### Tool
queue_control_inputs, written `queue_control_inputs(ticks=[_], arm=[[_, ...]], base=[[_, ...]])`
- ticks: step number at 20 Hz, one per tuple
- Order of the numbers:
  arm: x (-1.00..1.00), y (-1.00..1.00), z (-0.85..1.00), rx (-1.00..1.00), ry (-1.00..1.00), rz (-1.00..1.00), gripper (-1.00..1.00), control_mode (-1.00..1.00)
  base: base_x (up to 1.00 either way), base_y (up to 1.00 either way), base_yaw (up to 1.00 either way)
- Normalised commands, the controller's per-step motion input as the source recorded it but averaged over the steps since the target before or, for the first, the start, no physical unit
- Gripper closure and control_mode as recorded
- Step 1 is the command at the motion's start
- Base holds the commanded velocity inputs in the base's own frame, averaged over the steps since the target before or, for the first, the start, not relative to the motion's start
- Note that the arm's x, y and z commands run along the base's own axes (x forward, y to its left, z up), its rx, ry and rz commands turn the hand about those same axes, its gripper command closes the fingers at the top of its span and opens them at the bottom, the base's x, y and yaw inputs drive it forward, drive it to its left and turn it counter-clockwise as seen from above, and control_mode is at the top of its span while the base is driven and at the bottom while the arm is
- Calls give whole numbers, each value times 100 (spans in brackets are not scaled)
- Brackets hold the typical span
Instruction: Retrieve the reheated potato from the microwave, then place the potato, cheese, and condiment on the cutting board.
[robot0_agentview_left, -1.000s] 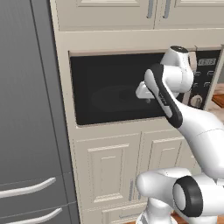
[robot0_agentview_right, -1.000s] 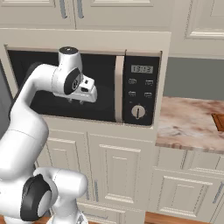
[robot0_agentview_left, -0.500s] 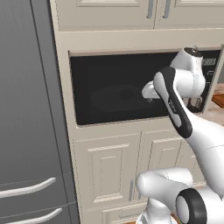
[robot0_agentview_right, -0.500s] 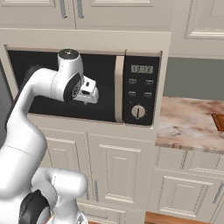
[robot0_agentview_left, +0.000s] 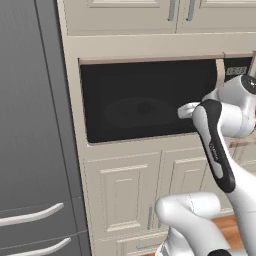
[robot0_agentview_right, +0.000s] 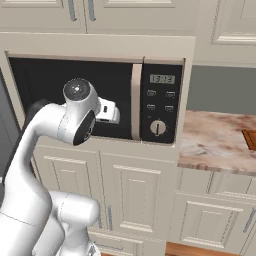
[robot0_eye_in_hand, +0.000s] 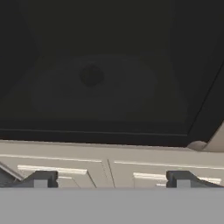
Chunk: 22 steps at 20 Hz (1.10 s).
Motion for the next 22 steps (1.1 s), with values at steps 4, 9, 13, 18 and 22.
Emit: queue_control_inputs(ticks=[4,9,13,18,22], arm=[[-10,-48,14,-16,-2,0,-100,-100],[-10,-56,21,-11,0,0,-100,-100],[-8,-57,19,-4,0,-3,-100,-100],[12,-42,21,0,7,-12,-100,-100],[48,-8,12,11,0,-4,-100,-100]], base=[[0,0,0],[0,0,0],[0,0,0],[0,0,0],[0,0,0]])
